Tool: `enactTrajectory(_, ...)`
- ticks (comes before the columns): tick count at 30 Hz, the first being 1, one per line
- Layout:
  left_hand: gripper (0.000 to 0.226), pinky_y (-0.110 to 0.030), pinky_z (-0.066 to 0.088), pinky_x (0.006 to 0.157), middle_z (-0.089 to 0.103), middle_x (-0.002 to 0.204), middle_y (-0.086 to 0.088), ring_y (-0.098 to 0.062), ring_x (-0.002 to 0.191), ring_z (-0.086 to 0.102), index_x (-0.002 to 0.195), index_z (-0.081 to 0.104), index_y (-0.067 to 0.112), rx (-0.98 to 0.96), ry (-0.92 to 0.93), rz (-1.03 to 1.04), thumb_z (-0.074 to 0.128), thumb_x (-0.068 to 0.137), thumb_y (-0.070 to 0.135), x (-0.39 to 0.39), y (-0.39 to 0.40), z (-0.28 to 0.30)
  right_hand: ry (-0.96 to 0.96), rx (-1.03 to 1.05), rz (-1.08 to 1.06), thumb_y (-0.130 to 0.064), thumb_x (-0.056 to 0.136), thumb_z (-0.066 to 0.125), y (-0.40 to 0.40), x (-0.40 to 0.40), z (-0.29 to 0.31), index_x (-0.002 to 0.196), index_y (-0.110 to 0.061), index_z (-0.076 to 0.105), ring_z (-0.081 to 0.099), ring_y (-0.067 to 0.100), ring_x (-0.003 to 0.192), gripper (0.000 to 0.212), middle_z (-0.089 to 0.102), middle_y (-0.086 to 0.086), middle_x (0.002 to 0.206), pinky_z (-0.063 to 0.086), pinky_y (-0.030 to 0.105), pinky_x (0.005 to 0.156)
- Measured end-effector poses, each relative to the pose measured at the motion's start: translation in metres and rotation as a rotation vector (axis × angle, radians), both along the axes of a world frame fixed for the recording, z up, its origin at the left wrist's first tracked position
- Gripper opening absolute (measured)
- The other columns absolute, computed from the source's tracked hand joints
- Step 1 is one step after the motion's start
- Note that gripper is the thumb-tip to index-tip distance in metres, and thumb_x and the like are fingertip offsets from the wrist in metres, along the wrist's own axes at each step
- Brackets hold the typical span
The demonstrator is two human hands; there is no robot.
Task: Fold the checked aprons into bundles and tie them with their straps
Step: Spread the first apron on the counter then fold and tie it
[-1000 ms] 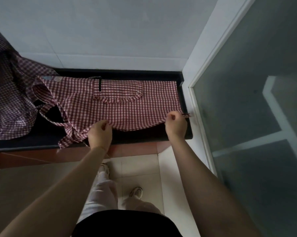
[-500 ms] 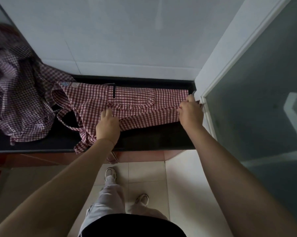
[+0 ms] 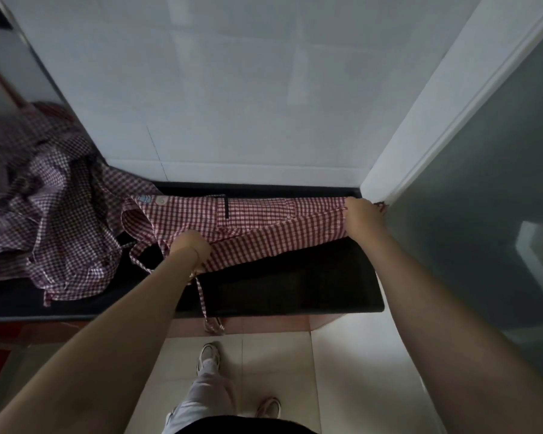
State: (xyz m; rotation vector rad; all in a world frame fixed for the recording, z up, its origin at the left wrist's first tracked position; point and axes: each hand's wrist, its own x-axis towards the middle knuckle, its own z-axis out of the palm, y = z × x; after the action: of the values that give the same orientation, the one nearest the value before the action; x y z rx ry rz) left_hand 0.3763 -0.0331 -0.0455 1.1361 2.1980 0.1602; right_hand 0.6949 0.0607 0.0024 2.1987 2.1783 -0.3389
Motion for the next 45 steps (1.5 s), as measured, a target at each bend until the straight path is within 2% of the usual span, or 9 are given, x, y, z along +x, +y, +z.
enactTrajectory(6, 0.022, -0.026, 0.049, 0.085, 0.075, 0.09, -0.013, -0.024, 0.082, 0.065, 0.091, 0.078, 0.004, 0.524, -0.05, 0.042, 0.068, 0.091, 0.023, -0.028, 0.044, 0.114, 0.211, 0.499, 0.005, 0.002, 0.095, 0.046, 0.024, -0.015, 0.097, 0.103, 0.003, 0.053, 0.056, 0.039, 0.095, 0.011, 0.054, 0.022, 0.111, 0.033, 0.035, 0.069)
enactTrajectory(11, 0.011, -0.038, 0.061, 0.077, 0.07, 0.106, -0.016, -0.027, 0.093, 0.067, 0.098, 0.073, 0.003, 0.086, -0.257, -0.338, 0.072, 0.087, 0.003, -0.035, 0.048, 0.206, 0.319, 0.7, 0.029, -0.014, 0.102, 0.039, 0.036, -0.023, 0.189, 0.1, 0.0, 0.054, 0.054, 0.033, 0.093, 0.021, 0.055, 0.018, 0.11, 0.034, 0.033, 0.072)
enactTrajectory(15, 0.019, -0.041, 0.059, 0.084, 0.07, 0.107, -0.017, -0.031, 0.095, 0.068, 0.109, 0.07, 0.0, 0.419, -0.12, -0.244, 0.061, 0.093, 0.005, -0.028, 0.051, 0.262, 0.35, 0.905, 0.009, -0.024, 0.094, 0.041, 0.03, -0.028, 0.251, 0.083, -0.006, 0.049, 0.049, 0.026, 0.077, 0.023, 0.054, 0.011, 0.092, 0.034, 0.034, 0.067)
enactTrajectory(21, 0.019, -0.026, 0.055, 0.055, 0.071, 0.105, -0.015, -0.019, 0.066, 0.065, 0.112, 0.065, -0.001, 0.216, 0.113, -0.344, 0.059, 0.094, 0.003, -0.014, 0.043, 0.297, 0.22, 0.663, 0.026, -0.029, 0.087, 0.044, 0.017, -0.033, 0.298, 0.069, -0.008, 0.05, 0.046, 0.019, 0.058, 0.028, 0.05, 0.002, 0.065, 0.031, 0.026, 0.051)
enactTrajectory(26, 0.02, -0.039, 0.059, 0.087, 0.073, 0.106, -0.012, -0.021, 0.096, 0.071, 0.108, 0.071, 0.002, 0.147, -0.054, -0.468, 0.063, 0.09, -0.001, -0.016, 0.034, 0.303, 0.193, 0.548, -0.026, -0.026, 0.089, 0.041, 0.004, -0.028, 0.305, 0.071, -0.008, 0.055, 0.053, 0.02, 0.063, 0.028, 0.058, 0.004, 0.072, 0.033, 0.027, 0.052)
enactTrajectory(32, 0.023, -0.032, 0.057, 0.066, 0.058, 0.066, -0.009, -0.022, 0.063, 0.063, 0.069, 0.053, 0.004, 0.055, -0.047, -0.462, 0.059, 0.091, 0.003, -0.017, 0.045, 0.279, 0.165, 0.41, -0.054, -0.026, 0.09, 0.048, 0.009, -0.022, 0.283, 0.077, -0.009, 0.055, 0.054, 0.02, 0.067, 0.023, 0.058, 0.005, 0.079, 0.037, 0.026, 0.054)
enactTrajectory(36, 0.023, -0.036, 0.054, 0.084, 0.069, 0.103, -0.014, -0.028, 0.094, 0.065, 0.101, 0.066, -0.001, 0.308, 0.266, -0.292, 0.049, 0.097, 0.013, -0.03, 0.062, 0.248, 0.132, 0.359, -0.047, -0.018, 0.098, 0.047, 0.026, -0.02, 0.249, 0.098, -0.003, 0.061, 0.058, 0.028, 0.087, 0.021, 0.064, 0.013, 0.101, 0.045, 0.036, 0.083)
enactTrajectory(38, 0.032, -0.041, 0.047, 0.095, 0.065, 0.12, -0.021, -0.037, 0.112, 0.059, 0.116, 0.066, -0.001, 0.535, 0.323, -0.178, 0.043, 0.097, 0.011, -0.033, 0.069, 0.242, 0.184, 0.445, -0.051, -0.015, 0.102, 0.043, 0.036, -0.019, 0.231, 0.101, 0.001, 0.062, 0.061, 0.034, 0.095, 0.025, 0.065, 0.02, 0.107, 0.041, 0.033, 0.077)
enactTrajectory(45, 0.02, -0.038, 0.03, 0.068, 0.057, 0.087, -0.024, -0.038, 0.089, 0.05, 0.086, 0.057, -0.006, 1.082, 0.446, -0.105, 0.044, 0.094, 0.007, -0.036, 0.069, 0.209, 0.337, 0.746, -0.098, -0.022, 0.102, 0.039, 0.026, -0.03, 0.186, 0.093, 0.002, 0.056, 0.054, 0.033, 0.082, 0.031, 0.058, 0.021, 0.099, 0.031, 0.033, 0.067)
